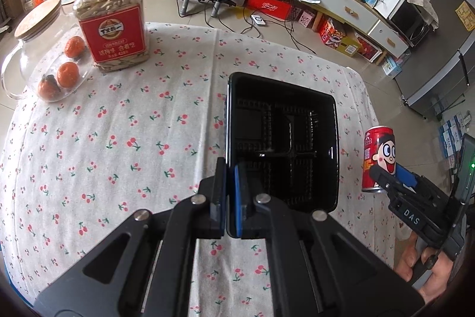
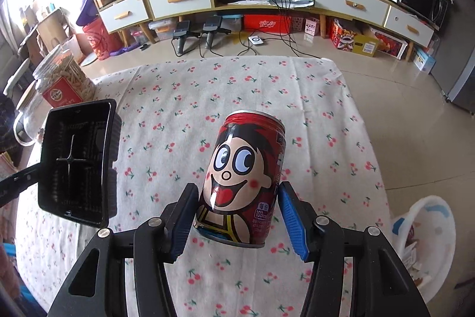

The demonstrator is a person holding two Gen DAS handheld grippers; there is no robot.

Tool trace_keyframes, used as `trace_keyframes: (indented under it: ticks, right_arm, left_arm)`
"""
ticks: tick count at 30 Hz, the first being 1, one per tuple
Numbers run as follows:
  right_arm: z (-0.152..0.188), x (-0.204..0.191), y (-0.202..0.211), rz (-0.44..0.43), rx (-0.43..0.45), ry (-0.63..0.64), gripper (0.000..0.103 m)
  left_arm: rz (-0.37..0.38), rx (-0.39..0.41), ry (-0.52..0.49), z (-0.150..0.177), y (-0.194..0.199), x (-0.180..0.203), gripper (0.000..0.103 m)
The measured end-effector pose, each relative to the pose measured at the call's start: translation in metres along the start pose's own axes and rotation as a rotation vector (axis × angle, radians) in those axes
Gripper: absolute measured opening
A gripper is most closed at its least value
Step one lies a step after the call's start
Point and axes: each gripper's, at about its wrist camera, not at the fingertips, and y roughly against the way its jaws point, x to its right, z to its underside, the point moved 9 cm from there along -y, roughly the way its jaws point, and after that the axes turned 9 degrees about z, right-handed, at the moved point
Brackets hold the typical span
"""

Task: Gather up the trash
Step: 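Carry the tray and can to the basin while the right tool opens to drop the can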

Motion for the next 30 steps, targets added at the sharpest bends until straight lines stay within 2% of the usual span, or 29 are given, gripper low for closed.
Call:
trace_keyframes:
  ticks: [8, 12, 17, 20, 24, 30]
  right_arm:
    - [0.027, 0.078, 0.041, 0.022, 0.012, -0.049, 0.056]
    - [0.037, 0.133, 0.052, 0.052, 0.022, -0.098, 0.056]
    - [0.06, 0.212, 0.054, 0.069, 0.019, -0.23, 0.056]
    - [0.078, 0.259, 0.047, 0.079, -0.019, -0.328, 0.056]
    - [0.098, 0.305, 0.037, 0.136, -0.066, -0.379, 0.056]
    - [0.137, 0.33, 0.01, 0.161, -0.222, -0.424, 0.056]
  left_arm:
    - [0.07, -0.04, -0.05, 0.019, -0.013, 0.045, 0.006]
    - [0.092, -0.048, -0.085, 0.024, -0.017, 0.069, 0.006]
    - [0.131, -0.057, -0.141, 0.034, -0.023, 0.109, 0.006]
    - [0.166, -0.066, -0.18, 0.044, -0.03, 0.142, 0.006]
    - [0.228, -0.1, -0.193, 0.064, -0.051, 0.195, 0.006]
    - [0.301, -0.147, -0.192, 0.086, -0.084, 0.264, 0.006]
